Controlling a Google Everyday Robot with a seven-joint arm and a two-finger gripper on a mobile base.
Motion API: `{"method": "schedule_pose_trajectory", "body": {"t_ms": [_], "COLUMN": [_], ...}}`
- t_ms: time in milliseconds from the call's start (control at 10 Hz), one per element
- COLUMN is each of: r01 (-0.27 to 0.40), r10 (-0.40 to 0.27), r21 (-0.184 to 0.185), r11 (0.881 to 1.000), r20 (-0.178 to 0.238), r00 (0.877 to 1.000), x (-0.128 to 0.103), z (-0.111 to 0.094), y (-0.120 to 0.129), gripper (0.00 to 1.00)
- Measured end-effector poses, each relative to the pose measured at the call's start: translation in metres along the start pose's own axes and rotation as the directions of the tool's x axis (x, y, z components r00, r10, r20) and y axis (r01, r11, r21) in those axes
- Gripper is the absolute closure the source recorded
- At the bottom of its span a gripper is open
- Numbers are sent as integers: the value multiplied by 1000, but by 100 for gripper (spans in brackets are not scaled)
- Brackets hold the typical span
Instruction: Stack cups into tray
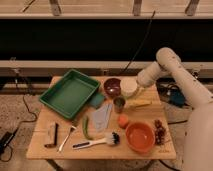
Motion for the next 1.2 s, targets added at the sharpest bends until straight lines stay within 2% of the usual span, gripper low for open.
{"method": "schedule_pose_trajectory", "body": {"t_ms": [400,1200], "r01": [-4,-9], "r10": [5,11], "r21": [-36,-82], "r11": [999,997], "r20": [14,28], "r00": [1000,1000], "x": [-1,-3], "z": [25,53], "y": [3,3], "gripper": [87,87]}}
